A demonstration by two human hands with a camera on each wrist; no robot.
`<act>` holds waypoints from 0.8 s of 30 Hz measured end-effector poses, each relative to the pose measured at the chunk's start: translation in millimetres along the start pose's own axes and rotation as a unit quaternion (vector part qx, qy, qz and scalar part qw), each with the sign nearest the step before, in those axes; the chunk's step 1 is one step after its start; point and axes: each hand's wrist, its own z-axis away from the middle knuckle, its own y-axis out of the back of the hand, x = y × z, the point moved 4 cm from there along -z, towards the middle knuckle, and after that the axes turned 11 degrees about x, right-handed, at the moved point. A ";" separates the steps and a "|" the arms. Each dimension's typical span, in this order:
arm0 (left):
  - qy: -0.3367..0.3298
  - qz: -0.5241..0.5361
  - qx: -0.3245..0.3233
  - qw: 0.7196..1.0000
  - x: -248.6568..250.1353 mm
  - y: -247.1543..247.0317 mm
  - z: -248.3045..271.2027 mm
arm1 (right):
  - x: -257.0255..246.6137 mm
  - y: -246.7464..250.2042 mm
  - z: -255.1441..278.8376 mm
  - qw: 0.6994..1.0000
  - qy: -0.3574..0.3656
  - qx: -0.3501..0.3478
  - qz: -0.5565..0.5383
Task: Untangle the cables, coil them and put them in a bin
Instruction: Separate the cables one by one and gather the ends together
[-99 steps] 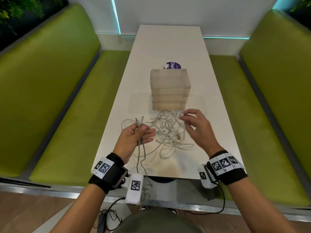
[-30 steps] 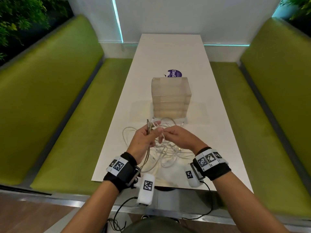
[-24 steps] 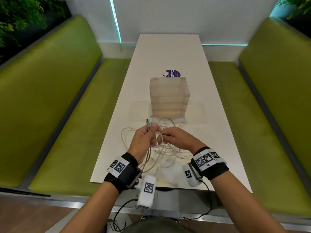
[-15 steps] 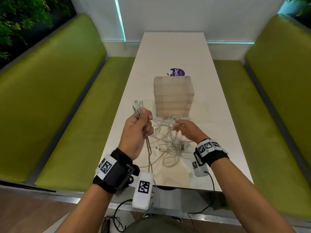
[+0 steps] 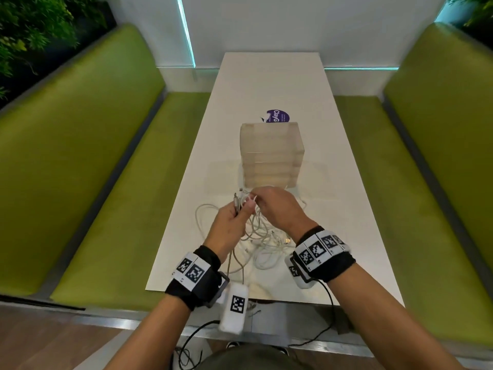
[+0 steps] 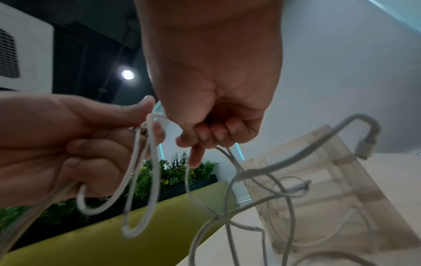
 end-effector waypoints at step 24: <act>-0.031 0.124 0.111 0.986 22.6 55.2 -12.2 | 87.4 -6.1 15.6 0.960 -0.143 0.005 -0.240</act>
